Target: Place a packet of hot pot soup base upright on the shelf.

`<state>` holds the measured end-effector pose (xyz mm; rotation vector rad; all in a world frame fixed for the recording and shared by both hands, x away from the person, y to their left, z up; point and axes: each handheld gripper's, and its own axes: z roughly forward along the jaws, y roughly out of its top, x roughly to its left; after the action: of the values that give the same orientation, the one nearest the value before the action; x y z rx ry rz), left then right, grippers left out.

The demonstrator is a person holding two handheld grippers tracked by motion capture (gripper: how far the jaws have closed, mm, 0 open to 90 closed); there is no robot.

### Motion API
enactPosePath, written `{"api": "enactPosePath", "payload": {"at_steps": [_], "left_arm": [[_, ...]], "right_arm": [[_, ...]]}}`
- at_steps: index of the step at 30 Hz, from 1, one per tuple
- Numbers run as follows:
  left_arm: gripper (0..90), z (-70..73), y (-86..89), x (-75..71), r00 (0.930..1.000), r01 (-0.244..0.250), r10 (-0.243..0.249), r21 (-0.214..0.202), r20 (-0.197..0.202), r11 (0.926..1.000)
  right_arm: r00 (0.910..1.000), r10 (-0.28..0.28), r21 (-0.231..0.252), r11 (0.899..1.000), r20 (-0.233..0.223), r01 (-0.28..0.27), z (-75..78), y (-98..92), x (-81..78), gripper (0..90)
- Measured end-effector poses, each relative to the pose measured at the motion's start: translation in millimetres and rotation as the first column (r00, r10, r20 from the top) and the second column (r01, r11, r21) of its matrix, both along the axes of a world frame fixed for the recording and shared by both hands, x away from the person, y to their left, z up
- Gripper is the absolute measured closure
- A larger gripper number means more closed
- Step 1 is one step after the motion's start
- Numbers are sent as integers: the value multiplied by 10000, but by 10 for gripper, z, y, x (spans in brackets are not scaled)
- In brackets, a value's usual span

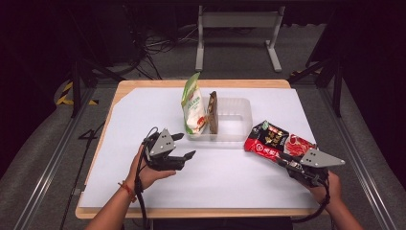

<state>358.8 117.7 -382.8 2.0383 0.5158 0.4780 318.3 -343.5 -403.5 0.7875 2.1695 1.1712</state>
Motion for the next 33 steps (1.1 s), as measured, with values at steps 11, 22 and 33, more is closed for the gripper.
{"api": "enactPosePath", "payload": {"at_steps": [11,22,33], "left_arm": [[197,-357,293,-116,9951,-308,349,454,-929,9985],[164,-498,464,-231,9884,-743,749,98,-1320,9972],[162,-549,371,-216,9888,-468,512,346,-1402,9983]], "right_arm": [[9890,-1472,110,9890,-106,1473,97,-465,214,900],[9400,-3213,-658,9466,-1148,3156,-87,-928,739,900],[9213,-3554,-736,9346,-1579,3480,-240,-1035,871,900]]}}
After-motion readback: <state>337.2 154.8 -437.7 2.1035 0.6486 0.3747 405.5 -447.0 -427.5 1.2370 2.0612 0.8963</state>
